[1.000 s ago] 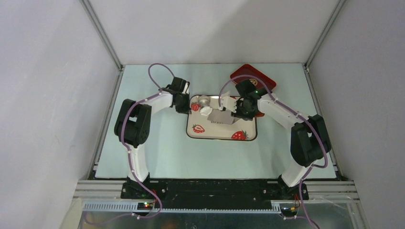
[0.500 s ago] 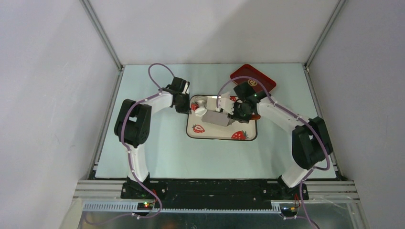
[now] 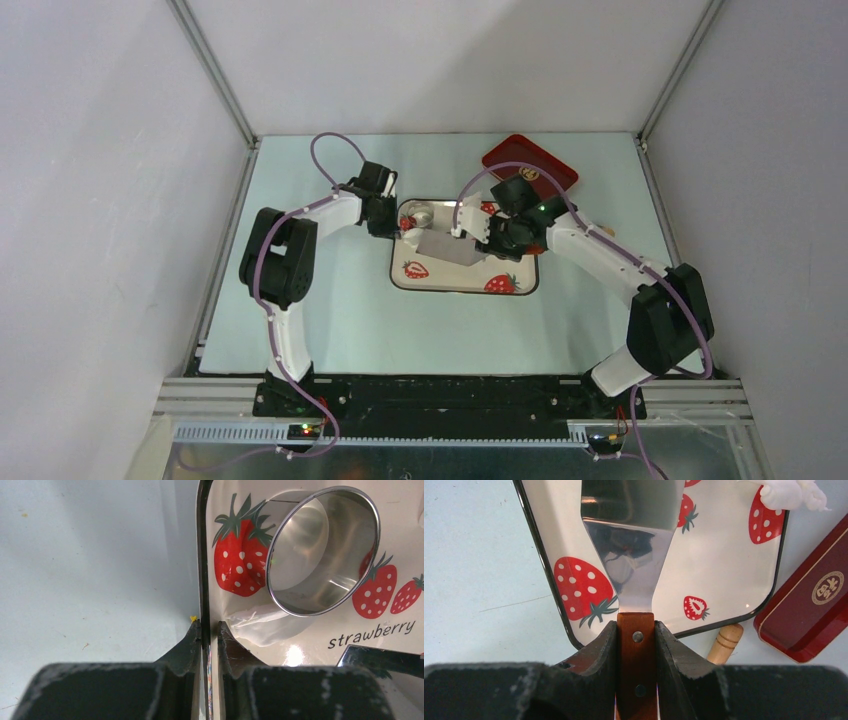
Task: Roll out the dumpling wrappers from the dough
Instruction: Scoop the dumpling wrapper from the work surface.
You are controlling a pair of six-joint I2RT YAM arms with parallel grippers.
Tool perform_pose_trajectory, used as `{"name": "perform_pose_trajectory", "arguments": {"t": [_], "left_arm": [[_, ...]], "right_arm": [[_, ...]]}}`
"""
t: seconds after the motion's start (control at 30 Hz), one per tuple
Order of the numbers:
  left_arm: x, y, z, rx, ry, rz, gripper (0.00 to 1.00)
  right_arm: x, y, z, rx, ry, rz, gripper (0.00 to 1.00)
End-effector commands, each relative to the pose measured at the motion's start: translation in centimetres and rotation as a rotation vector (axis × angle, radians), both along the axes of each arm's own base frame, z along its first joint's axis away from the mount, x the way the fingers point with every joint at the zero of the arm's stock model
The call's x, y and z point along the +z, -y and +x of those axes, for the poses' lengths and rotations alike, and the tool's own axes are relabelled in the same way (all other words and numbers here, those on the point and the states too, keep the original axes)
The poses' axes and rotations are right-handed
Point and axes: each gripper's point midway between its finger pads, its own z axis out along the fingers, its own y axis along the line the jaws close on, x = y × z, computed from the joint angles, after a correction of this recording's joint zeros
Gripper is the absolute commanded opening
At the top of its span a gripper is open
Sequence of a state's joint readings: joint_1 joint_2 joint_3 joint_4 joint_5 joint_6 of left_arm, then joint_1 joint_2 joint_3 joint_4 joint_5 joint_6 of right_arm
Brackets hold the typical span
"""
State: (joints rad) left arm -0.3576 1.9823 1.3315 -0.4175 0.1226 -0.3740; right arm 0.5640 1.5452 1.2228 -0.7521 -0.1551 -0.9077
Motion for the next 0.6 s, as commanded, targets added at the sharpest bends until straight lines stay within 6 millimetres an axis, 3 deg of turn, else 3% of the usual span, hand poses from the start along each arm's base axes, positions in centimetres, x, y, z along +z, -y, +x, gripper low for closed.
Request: {"name": "perform_pose_trajectory", "arguments": {"t": [0.0, 0.23, 0.43, 0.57], "left_arm": [[-2.1, -0.4, -1.4, -0.035, -0.046, 0.074, 0.00], [-2.1, -0.3, -1.4, -0.035, -0.047, 0.076, 0.00], [-2.0, -0.4, -1.4, -0.035, -0.046, 0.075, 0.00], [-2.0, -0.3, -1.4, -0.035, -0.046, 0.076, 0.00]], "right_arm": [[1.4, 0.4, 0.0, -0.023, 0.048, -0.004, 0.00], [-0.6, 3.6, 2.7, -0.080, 0.095, -0.173, 0.00], [-1.6, 3.6, 4.1, -0.040, 0.121, -0.214, 0.00], [-2.0, 2.4, 4.3, 0.015, 0.114, -0.208, 0.00]]}}
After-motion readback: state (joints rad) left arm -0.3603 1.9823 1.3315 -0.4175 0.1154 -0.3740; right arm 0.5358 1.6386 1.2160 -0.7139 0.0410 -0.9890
